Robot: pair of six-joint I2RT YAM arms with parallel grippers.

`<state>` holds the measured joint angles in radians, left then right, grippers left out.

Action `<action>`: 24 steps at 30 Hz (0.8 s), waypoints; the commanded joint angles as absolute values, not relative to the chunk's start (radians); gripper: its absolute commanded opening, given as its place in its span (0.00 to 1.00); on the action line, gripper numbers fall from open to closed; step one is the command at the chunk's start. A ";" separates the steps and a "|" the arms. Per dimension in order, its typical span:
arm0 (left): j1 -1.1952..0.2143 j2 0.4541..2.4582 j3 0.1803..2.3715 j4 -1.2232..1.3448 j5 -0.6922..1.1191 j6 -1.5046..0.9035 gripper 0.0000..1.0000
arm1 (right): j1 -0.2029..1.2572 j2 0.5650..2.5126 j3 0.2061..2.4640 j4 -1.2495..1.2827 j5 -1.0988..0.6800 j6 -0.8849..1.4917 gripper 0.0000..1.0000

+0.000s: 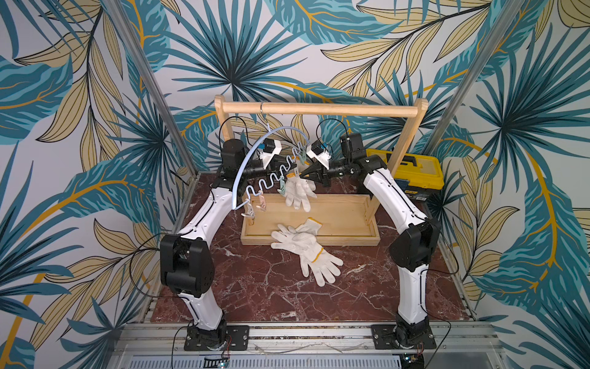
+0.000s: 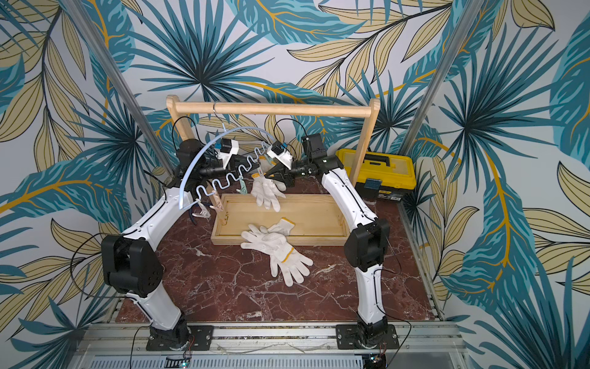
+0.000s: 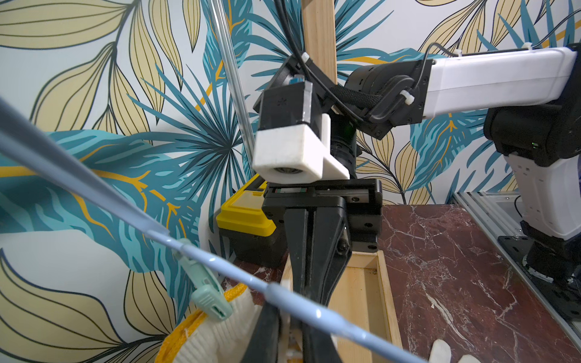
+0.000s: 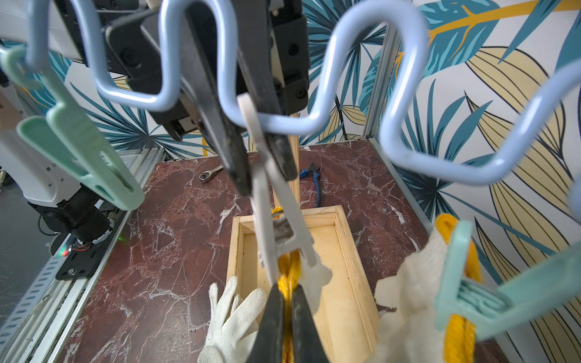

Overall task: Clip the gloves onto a hanger to dry
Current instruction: Clamp the glove onto the hanger.

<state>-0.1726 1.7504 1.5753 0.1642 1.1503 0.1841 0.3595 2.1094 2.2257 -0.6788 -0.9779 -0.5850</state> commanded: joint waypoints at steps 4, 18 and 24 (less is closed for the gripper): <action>-0.141 1.726 1.562 0.163 1.166 0.180 0.00 | 0.368 2.061 2.247 -0.678 -1.011 -0.595 0.00; -0.141 1.724 1.551 0.163 1.169 0.189 0.00 | 0.363 2.047 2.262 -0.654 -1.008 -0.554 0.00; -0.141 1.722 1.546 0.163 1.169 0.192 0.00 | 0.360 2.055 2.281 -0.638 -1.017 -0.521 0.00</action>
